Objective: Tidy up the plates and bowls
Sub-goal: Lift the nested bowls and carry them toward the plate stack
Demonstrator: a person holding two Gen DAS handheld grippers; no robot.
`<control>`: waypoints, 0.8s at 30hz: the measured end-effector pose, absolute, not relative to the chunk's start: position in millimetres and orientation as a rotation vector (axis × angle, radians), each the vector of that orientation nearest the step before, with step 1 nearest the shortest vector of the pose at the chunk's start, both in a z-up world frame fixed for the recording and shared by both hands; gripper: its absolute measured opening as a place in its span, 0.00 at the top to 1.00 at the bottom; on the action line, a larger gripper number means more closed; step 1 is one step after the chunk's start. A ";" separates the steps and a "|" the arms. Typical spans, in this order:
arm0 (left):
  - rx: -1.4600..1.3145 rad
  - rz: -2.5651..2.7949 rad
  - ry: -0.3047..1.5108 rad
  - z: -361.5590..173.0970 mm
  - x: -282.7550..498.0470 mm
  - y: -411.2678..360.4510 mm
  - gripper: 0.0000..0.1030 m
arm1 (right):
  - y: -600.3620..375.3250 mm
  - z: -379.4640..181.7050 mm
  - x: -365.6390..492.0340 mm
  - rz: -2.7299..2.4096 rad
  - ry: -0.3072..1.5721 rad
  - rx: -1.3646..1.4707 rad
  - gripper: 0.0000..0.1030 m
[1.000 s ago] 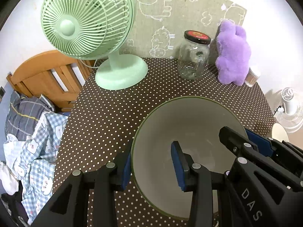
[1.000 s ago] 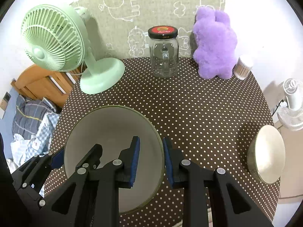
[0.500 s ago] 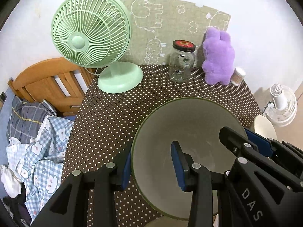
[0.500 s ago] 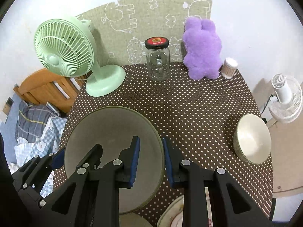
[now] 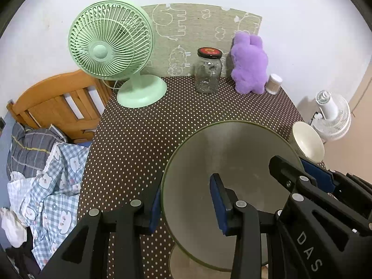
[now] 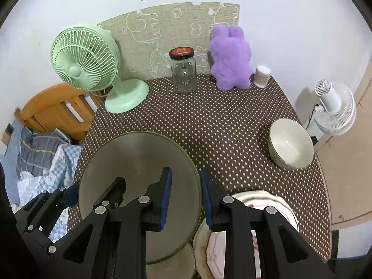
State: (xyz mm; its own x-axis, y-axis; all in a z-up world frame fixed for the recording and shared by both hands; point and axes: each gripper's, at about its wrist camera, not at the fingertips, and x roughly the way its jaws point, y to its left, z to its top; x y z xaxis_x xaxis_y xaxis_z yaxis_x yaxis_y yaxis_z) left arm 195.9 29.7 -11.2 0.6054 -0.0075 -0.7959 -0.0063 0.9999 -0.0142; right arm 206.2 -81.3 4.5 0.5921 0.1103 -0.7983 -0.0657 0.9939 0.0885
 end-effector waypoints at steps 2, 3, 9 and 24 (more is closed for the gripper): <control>-0.019 -0.007 0.924 -12.0 188.7 29.9 0.63 | -82.1 4.0 198.7 0.096 0.932 0.056 0.72; -0.021 -0.008 0.924 -12.1 186.7 29.8 0.63 | -82.2 3.7 194.7 0.092 0.933 0.058 0.72; -0.019 -0.028 0.948 -21.8 169.3 30.3 0.63 | -81.7 -4.9 172.7 0.071 0.949 0.066 0.72; -0.012 -0.079 1.052 -61.4 139.2 24.7 0.63 | -86.6 -44.9 134.3 0.014 1.043 0.079 0.72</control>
State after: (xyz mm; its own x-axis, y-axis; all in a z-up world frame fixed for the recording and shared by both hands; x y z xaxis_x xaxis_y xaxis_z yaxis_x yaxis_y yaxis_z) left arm 139.2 24.7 -61.4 0.4934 -0.0714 -0.8669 0.0595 0.9971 -0.0483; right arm 134.3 -86.7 -44.9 0.5041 0.0493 -0.8622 0.0257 0.9971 0.0720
